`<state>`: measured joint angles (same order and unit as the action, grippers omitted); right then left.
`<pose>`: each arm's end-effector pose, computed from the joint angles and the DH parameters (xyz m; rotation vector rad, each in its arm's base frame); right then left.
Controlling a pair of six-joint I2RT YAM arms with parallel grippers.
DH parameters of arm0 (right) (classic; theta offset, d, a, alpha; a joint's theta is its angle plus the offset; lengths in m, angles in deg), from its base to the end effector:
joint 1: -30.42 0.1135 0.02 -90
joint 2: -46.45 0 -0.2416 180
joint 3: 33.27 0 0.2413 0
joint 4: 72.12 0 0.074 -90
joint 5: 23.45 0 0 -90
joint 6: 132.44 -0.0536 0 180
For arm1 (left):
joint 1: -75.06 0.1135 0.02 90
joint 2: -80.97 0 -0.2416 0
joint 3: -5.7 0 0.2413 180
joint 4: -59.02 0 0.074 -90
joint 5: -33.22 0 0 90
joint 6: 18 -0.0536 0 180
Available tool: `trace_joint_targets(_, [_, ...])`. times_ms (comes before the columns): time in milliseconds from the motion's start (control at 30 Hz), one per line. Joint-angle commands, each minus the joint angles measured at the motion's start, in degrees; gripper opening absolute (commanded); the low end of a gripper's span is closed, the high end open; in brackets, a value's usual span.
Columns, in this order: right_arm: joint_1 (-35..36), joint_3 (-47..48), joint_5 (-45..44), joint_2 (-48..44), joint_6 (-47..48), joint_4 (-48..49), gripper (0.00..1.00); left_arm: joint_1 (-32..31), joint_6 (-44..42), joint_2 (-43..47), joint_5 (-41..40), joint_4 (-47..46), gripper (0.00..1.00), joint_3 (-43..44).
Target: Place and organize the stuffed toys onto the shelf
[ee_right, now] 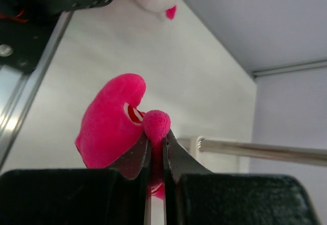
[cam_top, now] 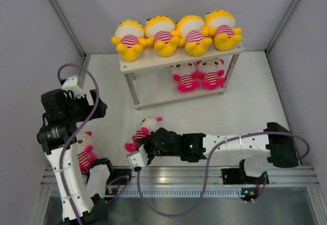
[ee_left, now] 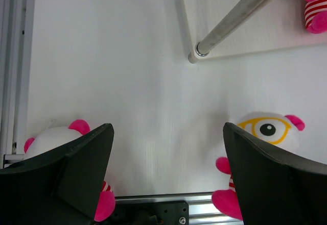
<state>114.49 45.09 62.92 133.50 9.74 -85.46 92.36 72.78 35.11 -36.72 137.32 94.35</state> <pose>0.0410 0.3620 0.2705 -1.8091 0.7716 0.3042 0.1296 0.0211 0.3786 -0.1442 2.1510 -0.2170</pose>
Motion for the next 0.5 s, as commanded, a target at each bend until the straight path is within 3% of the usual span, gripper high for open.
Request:
trace_joint_targets(0, [-1.4, -4.4, 3.3, -6.3, -8.5, -4.6, 0.0, 0.0, -3.1, -0.5, -0.4, -0.6, 0.94, 1.7])
trace_joint_targets(233, [-10.7, -10.7, 8.8, -14.8, -11.1, -7.6, 0.0, 0.0, -3.5, -1.2, 0.7, -1.6, 0.94, -0.3])
trace_joint_targets(467, [-21.5, -3.7, 17.2, -16.0, -4.3, -6.6, 0.0, 0.1, -3.9, -1.2, 0.2, -3.2, 0.94, -1.9])
